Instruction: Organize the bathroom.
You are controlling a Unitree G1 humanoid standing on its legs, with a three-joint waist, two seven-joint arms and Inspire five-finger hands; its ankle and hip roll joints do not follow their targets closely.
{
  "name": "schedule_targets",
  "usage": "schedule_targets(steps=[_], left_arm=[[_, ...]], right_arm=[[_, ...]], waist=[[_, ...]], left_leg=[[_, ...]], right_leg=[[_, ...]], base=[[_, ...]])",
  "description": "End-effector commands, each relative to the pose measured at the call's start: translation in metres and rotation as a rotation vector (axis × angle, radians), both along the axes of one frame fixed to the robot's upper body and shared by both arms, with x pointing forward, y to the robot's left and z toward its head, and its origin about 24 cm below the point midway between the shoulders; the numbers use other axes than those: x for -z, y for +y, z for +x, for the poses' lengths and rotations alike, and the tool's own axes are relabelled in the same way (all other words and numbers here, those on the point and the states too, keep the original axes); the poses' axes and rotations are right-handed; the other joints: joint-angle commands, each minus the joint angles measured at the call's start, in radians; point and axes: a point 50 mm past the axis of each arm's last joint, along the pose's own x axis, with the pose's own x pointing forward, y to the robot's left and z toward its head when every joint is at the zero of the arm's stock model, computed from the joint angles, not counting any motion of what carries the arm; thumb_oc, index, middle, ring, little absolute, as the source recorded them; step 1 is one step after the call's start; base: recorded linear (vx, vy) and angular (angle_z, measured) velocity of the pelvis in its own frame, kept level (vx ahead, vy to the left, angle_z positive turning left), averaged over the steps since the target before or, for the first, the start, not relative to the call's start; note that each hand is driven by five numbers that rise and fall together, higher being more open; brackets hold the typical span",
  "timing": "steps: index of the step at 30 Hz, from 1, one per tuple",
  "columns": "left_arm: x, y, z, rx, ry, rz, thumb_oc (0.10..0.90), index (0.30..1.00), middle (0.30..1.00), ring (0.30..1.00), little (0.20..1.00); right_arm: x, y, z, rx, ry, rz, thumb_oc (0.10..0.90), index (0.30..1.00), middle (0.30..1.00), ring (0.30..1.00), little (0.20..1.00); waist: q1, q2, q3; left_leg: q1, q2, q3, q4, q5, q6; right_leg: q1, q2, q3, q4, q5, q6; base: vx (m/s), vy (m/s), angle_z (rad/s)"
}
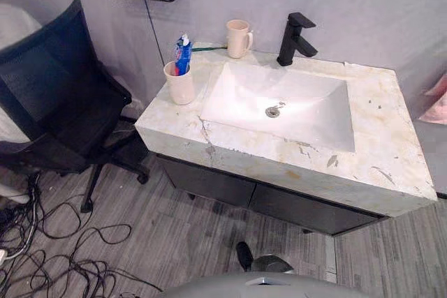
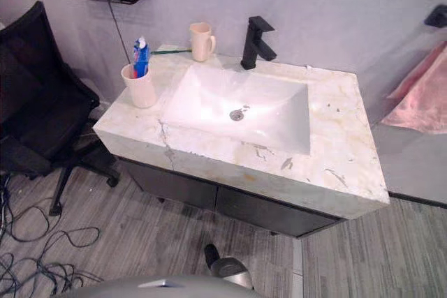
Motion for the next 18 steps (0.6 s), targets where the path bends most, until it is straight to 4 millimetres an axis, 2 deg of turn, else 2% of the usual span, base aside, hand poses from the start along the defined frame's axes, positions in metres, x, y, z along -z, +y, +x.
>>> schedule_targets(steps=[1,2,6,7,9,10,11,12,13,14,15,18], left_arm=[[-0.006,0.021,-0.013,-0.026,0.055,0.048,0.8,0.9,0.9,0.9,0.9],[-0.006,0.022,-0.01,-0.027,0.044,0.048,0.8,0.9,0.9,0.9,0.9],[-0.006,0.022,-0.003,-0.026,0.033,0.045,0.8,0.9,0.9,0.9,0.9],[-0.006,0.022,-0.002,-0.026,0.032,0.045,0.8,0.9,0.9,0.9,0.9],[-0.006,0.02,0.003,-0.019,0.02,0.044,0.8,0.9,0.9,0.9,0.9],[-0.006,0.02,0.004,-0.017,0.019,0.044,0.8,0.9,0.9,0.9,0.9],[-0.006,0.018,0.007,-0.006,0.018,0.047,0.8,0.9,0.9,0.9,0.9],[-0.006,0.018,0.008,-0.003,0.017,0.048,0.8,0.9,0.9,0.9,0.9],[-0.006,0.017,0.011,-0.001,0.01,0.051,0.8,0.9,0.9,0.9,0.9],[-0.006,0.017,0.011,0.001,0.01,0.052,0.8,0.9,0.9,0.9,0.9],[-0.006,0.016,0.015,0.008,0.005,0.056,0.8,0.9,0.9,0.9,0.9],[-0.006,0.012,0.023,0.011,-0.011,0.057,0.8,0.9,0.9,0.9,0.9]], right_arm=[[-0.009,-0.002,0.0,0.008,-0.108,-0.007,0.8,0.9,0.9,0.9,0.9],[0.02,-0.002,-0.01,0.044,-0.094,0.091,0.8,0.9,0.9,0.9,0.9],[0.099,0.012,-0.025,0.134,-0.041,0.366,0.8,0.9,0.9,0.9,0.9],[0.106,0.015,-0.026,0.139,-0.038,0.381,0.8,0.9,0.9,0.9,0.9],[0.158,0.036,-0.035,0.157,0.012,0.574,0.8,0.9,0.9,0.9,0.9],[0.164,0.039,-0.035,0.159,0.015,0.593,0.8,0.9,0.9,0.9,0.9],[0.192,0.055,-0.039,0.146,0.065,0.709,0.8,0.9,0.9,0.9,0.9],[0.202,0.062,-0.04,0.143,0.068,0.738,0.8,0.9,0.9,0.9,0.9],[0.228,0.082,-0.042,0.127,0.093,0.844,0.8,0.9,0.9,0.9,0.9],[0.236,0.088,-0.043,0.11,0.108,0.883,0.8,0.9,0.9,0.9,0.9],[0.261,0.111,-0.046,0.054,0.163,1.021,0.8,0.9,0.9,0.9,0.9],[0.302,0.161,-0.049,-0.058,0.236,1.26,0.8,0.9,0.9,0.9,0.9]], waist=[[0.027,-0.057,0.003],[0.028,-0.059,0.005],[0.029,-0.054,0.014],[0.03,-0.055,0.014],[0.034,-0.05,0.02],[0.035,-0.051,0.019],[0.042,-0.048,0.019],[0.044,-0.047,0.02],[0.048,-0.046,0.023],[0.049,-0.045,0.023],[0.051,-0.041,0.03],[0.06,-0.042,0.029]], left_leg=[[-0.045,0.047,-0.017,0.125,-0.114,0.024],[-0.05,0.046,-0.013,0.125,-0.109,0.025],[-0.05,0.049,-0.007,0.133,-0.118,0.028],[-0.053,0.049,-0.004,0.131,-0.112,0.027],[-0.051,0.054,-0.002,0.127,-0.114,0.027],[-0.055,0.054,-0.001,0.125,-0.109,0.026],[-0.058,0.055,0.0,0.12,-0.103,0.024],[-0.059,0.055,-0.001,0.118,-0.101,0.024],[-0.058,0.057,-0.002,0.112,-0.099,0.022],[-0.057,0.057,-0.001,0.111,-0.098,0.022],[-0.051,0.061,0.001,0.109,-0.1,0.023],[-0.053,0.06,0.002,0.106,-0.091,0.022]], right_leg=[[-0.024,-0.014,-0.021,0.156,-0.162,0.06],[-0.031,-0.015,-0.016,0.153,-0.154,0.059],[-0.032,-0.016,-0.018,0.148,-0.149,0.058],[-0.036,-0.017,-0.017,0.146,-0.144,0.056],[-0.036,-0.019,-0.028,0.138,-0.142,0.056],[-0.04,-0.02,-0.027,0.136,-0.137,0.055],[-0.044,-0.022,-0.032,0.129,-0.132,0.056],[-0.045,-0.023,-0.035,0.127,-0.13,0.057],[-0.047,-0.025,-0.041,0.121,-0.126,0.059],[-0.048,-0.025,-0.043,0.12,-0.126,0.059],[-0.042,-0.026,-0.053,0.119,-0.13,0.06],[-0.04,-0.026,-0.062,0.115,-0.13,0.057]], base=[[-0.06,0.022,-0.34],[-0.05,0.019,-0.27],[-0.03,-0.001,-0.17],[-0.05,-0.026,-0.23],[-0.04,-0.023,-0.06],[-0.04,-0.032,0.11],[-0.04,-0.036,0.13],[-0.03,-0.053,0.14],[-0.02,-0.041,0.07],[-0.01,-0.055,0.2],[0.0,-0.049,0.24],[0.02,-0.059,0.17]])
